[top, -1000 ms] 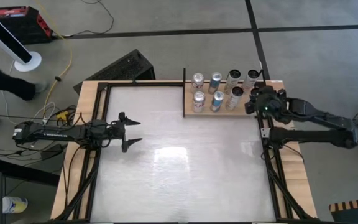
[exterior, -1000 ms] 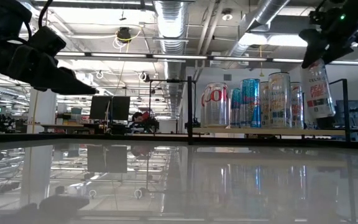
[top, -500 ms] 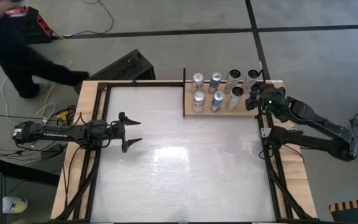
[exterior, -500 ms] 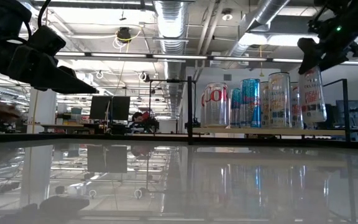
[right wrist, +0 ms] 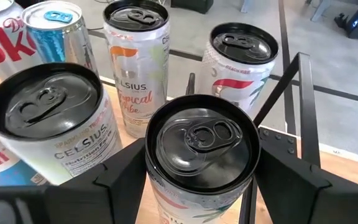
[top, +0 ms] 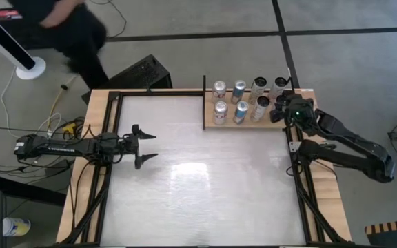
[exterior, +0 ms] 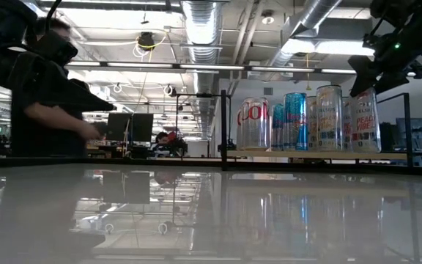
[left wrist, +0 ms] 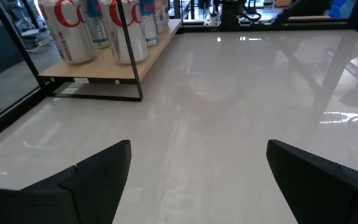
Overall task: Place canned beverage on shelf
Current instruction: Put the black can on the shelf
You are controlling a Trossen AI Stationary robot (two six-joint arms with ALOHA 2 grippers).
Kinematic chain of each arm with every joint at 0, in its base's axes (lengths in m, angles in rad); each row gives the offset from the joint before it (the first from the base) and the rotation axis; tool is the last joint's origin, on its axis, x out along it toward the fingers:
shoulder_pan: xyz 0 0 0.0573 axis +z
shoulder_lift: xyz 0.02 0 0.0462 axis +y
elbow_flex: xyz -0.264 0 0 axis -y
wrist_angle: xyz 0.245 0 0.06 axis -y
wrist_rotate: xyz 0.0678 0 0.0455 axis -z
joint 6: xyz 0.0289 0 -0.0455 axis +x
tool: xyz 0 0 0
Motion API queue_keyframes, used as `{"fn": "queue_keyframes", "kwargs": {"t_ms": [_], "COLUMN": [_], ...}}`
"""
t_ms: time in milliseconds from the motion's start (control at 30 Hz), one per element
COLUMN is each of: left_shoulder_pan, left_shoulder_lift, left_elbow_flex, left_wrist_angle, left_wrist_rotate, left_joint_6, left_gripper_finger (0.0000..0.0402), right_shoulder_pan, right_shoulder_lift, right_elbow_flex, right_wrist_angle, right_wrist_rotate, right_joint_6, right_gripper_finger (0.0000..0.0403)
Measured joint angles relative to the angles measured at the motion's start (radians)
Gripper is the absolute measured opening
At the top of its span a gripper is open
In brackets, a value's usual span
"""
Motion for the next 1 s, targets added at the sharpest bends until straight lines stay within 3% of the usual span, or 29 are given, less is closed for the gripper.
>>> {"fn": "queue_keyframes", "kwargs": {"t_ms": [733, 1000], "left_shoulder_pan": [0.0, 0.0], "left_shoulder_lift": [0.0, 0.0], "left_elbow_flex": [0.0, 0.0], "left_wrist_angle": [-0.023, -0.022], "left_wrist_rotate": [0.001, 0.001], "left_joint_6": [-0.026, -0.027], "left_gripper_finger": [0.0359, 0.0359], "right_shoulder_pan": [0.001, 0.001], "right_shoulder_lift": [-0.038, -0.039], "right_elbow_flex": [-0.002, -0.001], "right_wrist_angle": [-0.006, 0.001], "right_wrist_rotate": [-0.011, 0.018], "right_joint_6": [-0.021, -0.018], "right_gripper_finger": [0.0288, 0.0342]}}
